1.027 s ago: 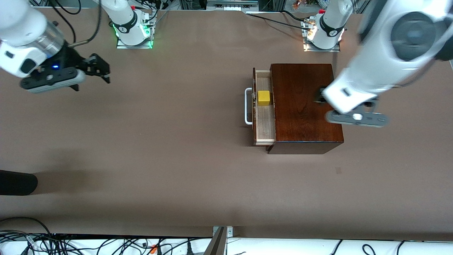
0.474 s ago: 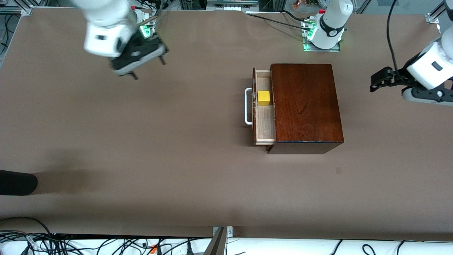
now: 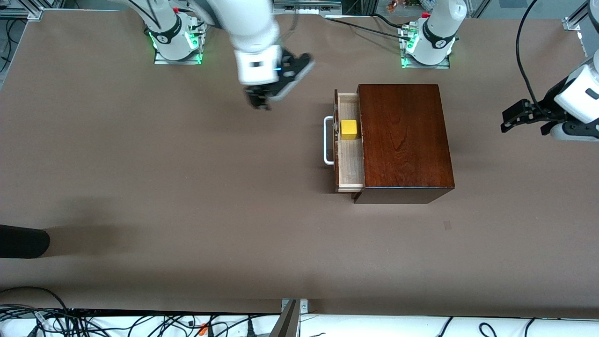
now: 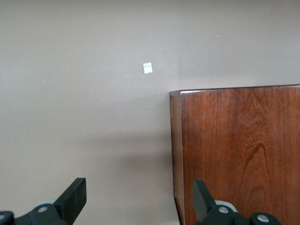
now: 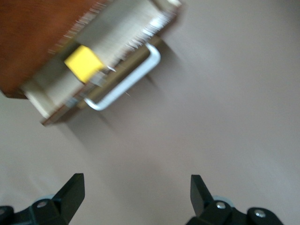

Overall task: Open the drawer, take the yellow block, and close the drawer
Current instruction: 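Lower the open right gripper over the yellow cube in the drawer, then close the right gripper on the yellow cube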

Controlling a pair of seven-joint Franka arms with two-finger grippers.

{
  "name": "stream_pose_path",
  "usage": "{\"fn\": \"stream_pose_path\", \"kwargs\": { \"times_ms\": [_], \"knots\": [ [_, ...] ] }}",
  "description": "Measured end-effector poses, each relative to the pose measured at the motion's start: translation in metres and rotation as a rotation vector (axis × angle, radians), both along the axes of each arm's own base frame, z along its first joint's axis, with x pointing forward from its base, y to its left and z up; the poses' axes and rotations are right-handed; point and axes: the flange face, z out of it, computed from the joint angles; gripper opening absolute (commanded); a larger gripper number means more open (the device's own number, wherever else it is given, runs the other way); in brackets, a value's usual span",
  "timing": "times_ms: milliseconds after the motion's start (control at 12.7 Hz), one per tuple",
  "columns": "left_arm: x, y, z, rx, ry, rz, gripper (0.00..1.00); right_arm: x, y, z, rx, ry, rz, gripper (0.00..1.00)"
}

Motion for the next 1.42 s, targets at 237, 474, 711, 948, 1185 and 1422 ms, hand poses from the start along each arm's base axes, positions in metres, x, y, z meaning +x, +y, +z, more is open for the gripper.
{"fn": "stream_pose_path", "kwargs": {
  "times_ms": [237,474,711,948,1185,1422],
  "knots": [
    [-0.009,0.0,0.013,-0.002,-0.009,-0.025,1.0,-0.021,0.086,-0.041,-0.035,-0.099,0.192,1.0],
    [-0.01,0.0,0.012,-0.002,-0.005,-0.033,1.0,-0.023,0.141,-0.078,-0.043,-0.143,0.293,1.0],
    [-0.012,0.001,0.01,-0.002,0.01,-0.032,1.0,-0.024,0.156,-0.101,-0.079,-0.183,0.4,1.0],
    [-0.013,0.0,0.009,-0.002,0.019,-0.033,1.0,-0.02,0.16,-0.121,-0.088,-0.191,0.484,1.0],
    [-0.013,0.0,0.009,-0.002,0.019,-0.033,1.0,-0.019,0.162,-0.14,-0.095,-0.185,0.517,1.0],
    [-0.013,0.0,0.009,-0.002,0.019,-0.034,1.0,-0.016,0.165,-0.158,-0.099,-0.196,0.53,1.0]
  ]
}}
